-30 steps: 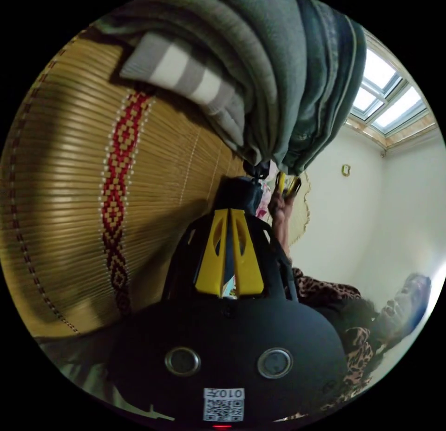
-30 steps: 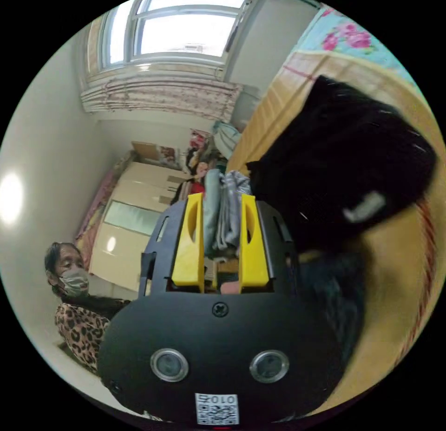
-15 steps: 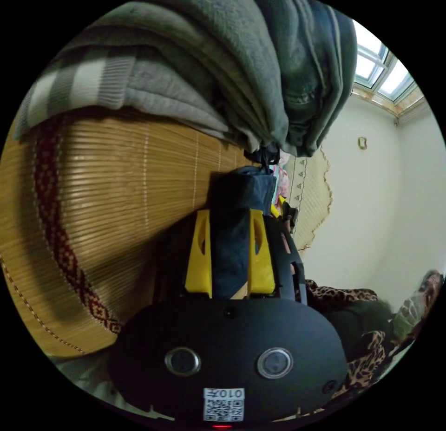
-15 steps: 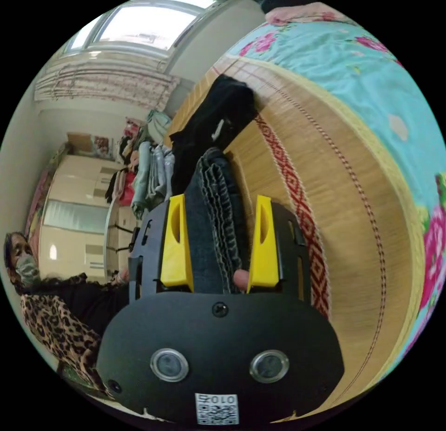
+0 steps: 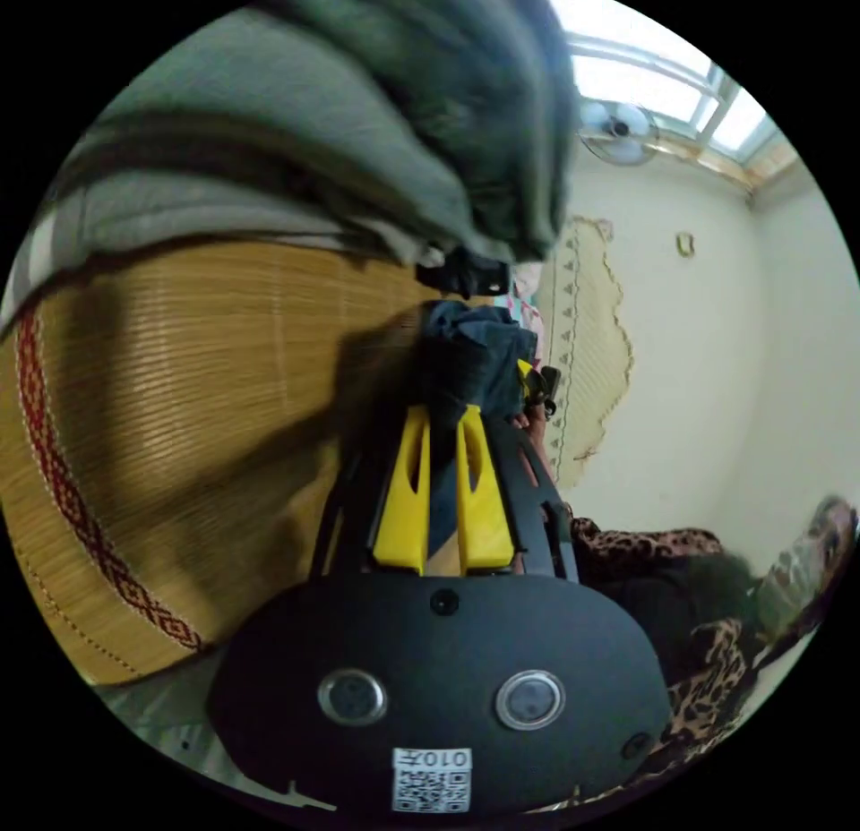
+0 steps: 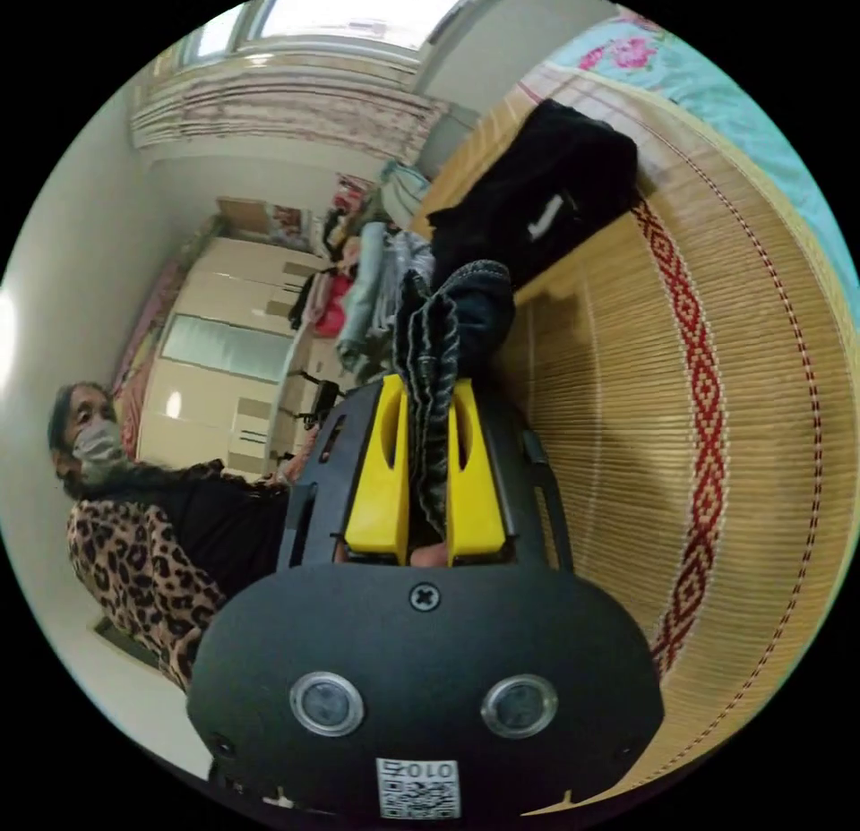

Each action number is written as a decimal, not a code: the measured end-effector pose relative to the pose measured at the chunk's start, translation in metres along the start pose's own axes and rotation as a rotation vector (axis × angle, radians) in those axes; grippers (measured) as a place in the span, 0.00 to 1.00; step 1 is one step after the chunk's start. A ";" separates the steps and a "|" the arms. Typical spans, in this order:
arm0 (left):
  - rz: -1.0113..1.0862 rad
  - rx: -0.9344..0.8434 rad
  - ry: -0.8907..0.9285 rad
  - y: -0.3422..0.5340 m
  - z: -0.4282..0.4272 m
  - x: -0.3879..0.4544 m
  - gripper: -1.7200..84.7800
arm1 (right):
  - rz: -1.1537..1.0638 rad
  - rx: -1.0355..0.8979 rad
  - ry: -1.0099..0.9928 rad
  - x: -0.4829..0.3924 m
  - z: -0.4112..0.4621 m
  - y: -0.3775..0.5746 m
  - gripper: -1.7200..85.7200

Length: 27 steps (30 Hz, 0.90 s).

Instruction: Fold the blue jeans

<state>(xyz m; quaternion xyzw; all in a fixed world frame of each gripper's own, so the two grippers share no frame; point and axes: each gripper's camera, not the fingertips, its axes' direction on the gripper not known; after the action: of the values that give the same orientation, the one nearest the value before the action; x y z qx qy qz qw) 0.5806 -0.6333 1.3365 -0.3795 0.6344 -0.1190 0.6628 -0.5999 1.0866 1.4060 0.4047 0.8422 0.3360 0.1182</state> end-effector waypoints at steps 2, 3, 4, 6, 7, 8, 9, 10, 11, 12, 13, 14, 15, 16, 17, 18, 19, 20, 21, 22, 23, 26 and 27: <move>0.102 -0.023 -0.004 0.005 0.001 0.034 0.07 | -0.046 0.023 0.030 -0.018 -0.011 0.004 0.11; 0.123 -0.029 -0.005 0.005 0.002 0.043 0.07 | -0.064 0.035 0.051 -0.028 -0.020 0.002 0.11; 0.158 -0.036 -0.007 0.003 0.004 0.060 0.07 | -0.088 0.048 0.071 -0.039 -0.029 -0.003 0.11; 0.216 -0.043 -0.006 -0.003 0.006 0.086 0.07 | -0.129 0.072 0.087 -0.053 -0.047 -0.015 0.11; 0.249 -0.049 0.001 -0.011 0.007 0.102 0.06 | -0.152 0.097 0.093 -0.061 -0.060 -0.027 0.11; 0.281 -0.054 0.004 -0.021 0.007 0.118 0.06 | -0.166 0.109 0.095 -0.065 -0.066 -0.034 0.11; 0.299 -0.055 0.003 -0.027 0.007 0.127 0.06 | -0.198 0.129 0.098 -0.072 -0.078 -0.050 0.11; 0.331 -0.058 -0.001 -0.041 0.006 0.142 0.06 | -0.212 0.150 0.094 -0.077 -0.088 -0.068 0.11; 0.348 -0.056 -0.003 -0.058 0.005 0.154 0.06 | -0.213 0.160 0.086 -0.078 -0.093 -0.078 0.11; 0.347 -0.055 -0.003 -0.068 0.004 0.159 0.05 | -0.215 0.170 0.062 -0.078 -0.099 -0.101 0.11; 0.338 -0.047 -0.007 -0.090 0.000 0.166 0.05 | -0.193 0.171 0.044 -0.074 -0.102 -0.126 0.11; 0.331 -0.018 -0.036 -0.114 -0.007 0.170 0.05 | -0.165 0.176 0.038 -0.070 -0.102 -0.139 0.11; 0.310 0.000 -0.061 -0.128 -0.012 0.169 0.05 | -0.100 0.193 0.034 -0.057 -0.097 -0.166 0.11; 0.232 0.036 -0.102 -0.158 -0.021 0.160 0.05 | -0.025 0.192 0.055 -0.041 -0.087 -0.193 0.12; 0.156 0.039 -0.136 -0.187 -0.028 0.143 0.04 | 0.034 0.183 0.060 -0.031 -0.080 -0.205 0.12; 0.094 0.055 -0.158 -0.198 -0.033 0.133 0.04 | 0.130 0.195 0.077 -0.015 -0.068 -0.223 0.13; 0.002 0.121 -0.171 -0.205 -0.047 0.115 0.03 | 0.160 0.227 0.123 -0.009 -0.060 -0.232 0.13; 0.024 0.162 -0.123 -0.205 -0.059 0.110 0.03 | 0.161 0.243 0.146 -0.008 -0.056 -0.234 0.12; 0.055 0.173 -0.092 -0.203 -0.064 0.110 0.03 | 0.144 0.274 0.169 -0.011 -0.049 -0.234 0.12; 0.093 0.202 -0.074 -0.196 -0.076 0.111 0.02 | 0.124 0.294 0.171 -0.016 -0.039 -0.231 0.11; 0.136 0.234 -0.063 -0.186 -0.088 0.113 0.02 | 0.114 0.295 0.173 -0.020 -0.034 -0.228 0.11; 0.232 0.274 -0.007 -0.150 -0.116 0.114 0.02 | 0.033 0.223 0.167 -0.040 -0.002 -0.212 0.10; 0.245 0.281 -0.018 -0.141 -0.121 0.114 0.02 | 0.011 0.178 0.149 -0.047 0.013 -0.207 0.10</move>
<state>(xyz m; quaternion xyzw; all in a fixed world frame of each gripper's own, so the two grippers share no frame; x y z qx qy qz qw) 0.5322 -0.8451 1.3546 -0.2043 0.6469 -0.1214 0.7246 -0.6882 0.9639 1.2559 0.3922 0.8730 0.2895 0.0169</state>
